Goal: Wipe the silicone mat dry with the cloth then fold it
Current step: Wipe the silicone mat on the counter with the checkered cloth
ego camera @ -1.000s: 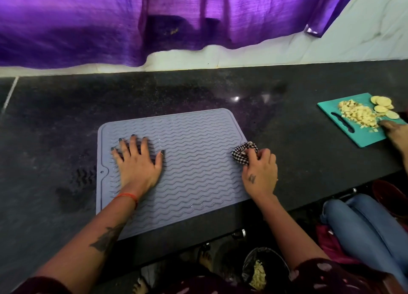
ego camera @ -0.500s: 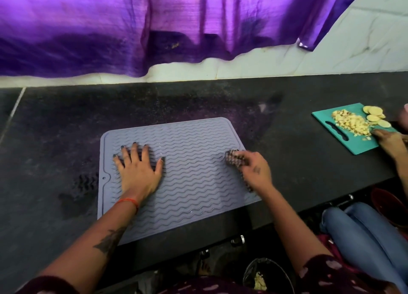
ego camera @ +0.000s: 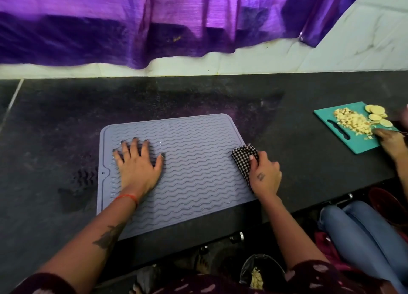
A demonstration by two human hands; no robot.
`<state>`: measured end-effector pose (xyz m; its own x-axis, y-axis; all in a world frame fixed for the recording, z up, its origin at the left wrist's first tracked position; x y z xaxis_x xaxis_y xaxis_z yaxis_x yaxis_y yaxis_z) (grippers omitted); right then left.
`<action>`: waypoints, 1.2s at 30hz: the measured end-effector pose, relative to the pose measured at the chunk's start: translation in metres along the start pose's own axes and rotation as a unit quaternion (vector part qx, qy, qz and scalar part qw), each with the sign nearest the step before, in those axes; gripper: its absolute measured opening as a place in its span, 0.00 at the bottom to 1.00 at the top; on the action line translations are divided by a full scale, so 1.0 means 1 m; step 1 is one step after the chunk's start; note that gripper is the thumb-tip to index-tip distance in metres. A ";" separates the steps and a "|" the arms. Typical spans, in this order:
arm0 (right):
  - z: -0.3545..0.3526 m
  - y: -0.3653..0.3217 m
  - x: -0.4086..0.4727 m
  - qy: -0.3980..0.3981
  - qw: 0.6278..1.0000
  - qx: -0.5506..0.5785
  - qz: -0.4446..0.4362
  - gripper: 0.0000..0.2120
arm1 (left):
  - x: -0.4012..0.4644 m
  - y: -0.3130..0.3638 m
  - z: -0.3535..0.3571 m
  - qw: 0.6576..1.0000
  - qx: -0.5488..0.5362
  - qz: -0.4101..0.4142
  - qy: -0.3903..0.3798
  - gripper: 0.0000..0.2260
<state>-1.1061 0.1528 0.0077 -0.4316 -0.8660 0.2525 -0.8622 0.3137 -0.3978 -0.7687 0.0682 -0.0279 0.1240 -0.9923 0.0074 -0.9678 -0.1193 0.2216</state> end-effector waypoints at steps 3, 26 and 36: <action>-0.006 -0.018 -0.002 0.083 0.991 -0.075 -0.077 0.12 | 0.000 -0.001 -0.001 1.000 -0.001 -0.001 0.004 0.34; -0.036 0.024 0.005 0.031 0.973 0.189 0.127 0.19 | -0.001 0.000 -0.002 1.000 -0.007 0.006 0.003 0.31; 0.009 -0.028 -0.006 -0.081 0.990 -0.083 -0.076 0.24 | -0.003 0.001 -0.004 1.000 -0.007 0.005 -0.003 0.31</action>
<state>-1.0772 0.1457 0.0097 -0.2566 -0.9551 0.1480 -0.9516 0.2229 -0.2115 -0.7692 0.0710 -0.0239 0.1124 -0.9937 0.0030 -0.9661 -0.1086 0.2344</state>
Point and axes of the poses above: each hand's wrist, its own x-axis towards the middle knuckle, its own z-axis out of the palm, y = z × x, the point moved 8 cm from there along x, towards the middle knuckle, and after that the axes turned 7 degrees about -z, right-handed, at the moved point
